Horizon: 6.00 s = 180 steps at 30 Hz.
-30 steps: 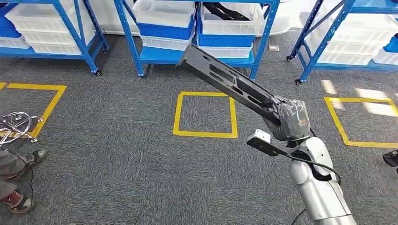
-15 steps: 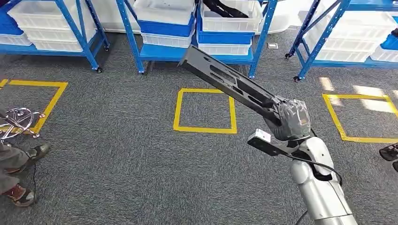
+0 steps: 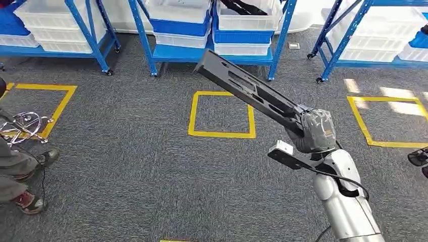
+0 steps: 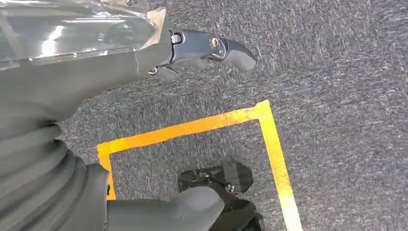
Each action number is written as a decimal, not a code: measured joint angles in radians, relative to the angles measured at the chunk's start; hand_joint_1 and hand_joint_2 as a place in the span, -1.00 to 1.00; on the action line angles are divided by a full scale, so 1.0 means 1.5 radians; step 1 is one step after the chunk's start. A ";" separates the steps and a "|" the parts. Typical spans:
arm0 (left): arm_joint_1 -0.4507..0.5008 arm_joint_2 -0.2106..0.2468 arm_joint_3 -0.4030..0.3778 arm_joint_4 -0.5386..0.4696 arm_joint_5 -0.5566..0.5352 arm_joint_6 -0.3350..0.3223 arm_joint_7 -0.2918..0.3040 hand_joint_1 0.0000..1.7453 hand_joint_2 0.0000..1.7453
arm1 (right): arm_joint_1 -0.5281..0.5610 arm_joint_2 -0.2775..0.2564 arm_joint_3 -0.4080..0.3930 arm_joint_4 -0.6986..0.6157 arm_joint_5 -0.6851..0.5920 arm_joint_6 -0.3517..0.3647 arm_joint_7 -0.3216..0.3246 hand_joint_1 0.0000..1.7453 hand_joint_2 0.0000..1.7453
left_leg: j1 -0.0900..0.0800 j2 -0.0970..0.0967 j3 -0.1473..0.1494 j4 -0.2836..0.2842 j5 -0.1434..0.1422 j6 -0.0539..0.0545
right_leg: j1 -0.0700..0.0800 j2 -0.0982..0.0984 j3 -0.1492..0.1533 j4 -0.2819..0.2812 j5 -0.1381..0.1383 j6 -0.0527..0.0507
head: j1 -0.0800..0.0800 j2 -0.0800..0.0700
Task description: Take the parts from the cabinet and place them on the table.
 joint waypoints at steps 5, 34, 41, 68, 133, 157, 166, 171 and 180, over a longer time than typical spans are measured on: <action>0.000 0.000 0.000 0.000 0.000 0.000 0.000 -1.00 1.00 | 0.000 0.001 0.001 0.000 0.000 0.000 0.000 0.94 1.00 | 0.006 -0.003 -0.055 0.126 -0.096 -0.016 | -0.007 -0.003 -0.017 0.000 0.020 -0.028 | -0.002 0.000; 0.003 0.000 0.009 -0.001 -0.007 0.009 -0.005 -1.00 1.00 | -0.020 0.008 0.021 0.000 0.048 0.013 0.005 0.94 1.00 | 0.007 -0.014 -0.005 0.046 -0.056 -0.011 | -0.016 0.002 -0.026 0.015 0.015 -0.009 | -0.003 0.000; 0.003 0.003 0.015 -0.001 -0.008 0.011 -0.004 -1.00 1.00 | -0.018 0.010 0.026 0.000 0.040 0.011 -0.004 0.94 1.00 | 0.007 0.000 -0.012 0.095 -0.060 -0.008 | -0.007 -0.024 -0.030 0.015 0.017 -0.017 | -0.003 0.000; -0.007 0.030 0.039 -0.004 -0.001 0.024 -0.004 -1.00 1.00 | 0.047 0.013 0.025 -0.034 0.011 -0.031 -0.039 0.94 1.00 | 0.008 -0.007 -0.081 0.209 -0.126 -0.016 | -0.009 -0.015 -0.027 0.009 0.018 -0.021 | -0.006 0.000; -0.012 0.009 0.035 -0.004 -0.049 0.004 0.031 -1.00 1.00 | 0.063 0.049 0.073 -0.065 0.058 -0.045 -0.044 0.94 1.00 | 0.008 0.006 -0.044 0.108 -0.052 -0.013 | -0.006 -0.047 -0.035 0.018 0.015 -0.023 | -0.013 0.000; -0.012 0.010 0.037 -0.005 -0.053 0.003 0.045 -1.00 1.00 | 0.053 0.047 0.074 -0.072 0.053 -0.043 -0.037 0.94 1.00 | 0.002 -0.016 -0.042 0.094 -0.064 -0.013 | -0.009 -0.002 -0.035 0.022 0.015 -0.021 | -0.012 0.000; -0.014 0.012 0.037 -0.005 -0.065 -0.034 0.145 -1.00 1.00 | 0.046 0.052 0.075 -0.072 0.053 -0.034 -0.037 0.94 1.00 | -0.006 0.057 -0.004 0.022 -0.025 0.002 | 0.008 -0.068 -0.028 0.021 0.003 -0.019 | -0.010 0.000; -0.002 0.014 0.037 -0.004 -0.083 -0.044 0.258 -1.00 1.00 | 0.035 0.058 0.078 -0.072 0.053 -0.025 -0.037 0.94 1.00 | -0.002 0.015 0.003 0.004 -0.014 0.019 | 0.006 -0.050 -0.030 0.039 -0.014 -0.008 | -0.009 0.000; 0.003 0.017 0.038 -0.004 -0.087 -0.046 0.279 -1.00 1.00 | 0.030 0.056 0.085 -0.062 0.049 -0.021 -0.037 0.94 1.00 | 0.004 -0.078 0.000 0.017 -0.017 0.014 | -0.018 0.034 -0.048 0.033 0.009 0.017 | -0.006 0.000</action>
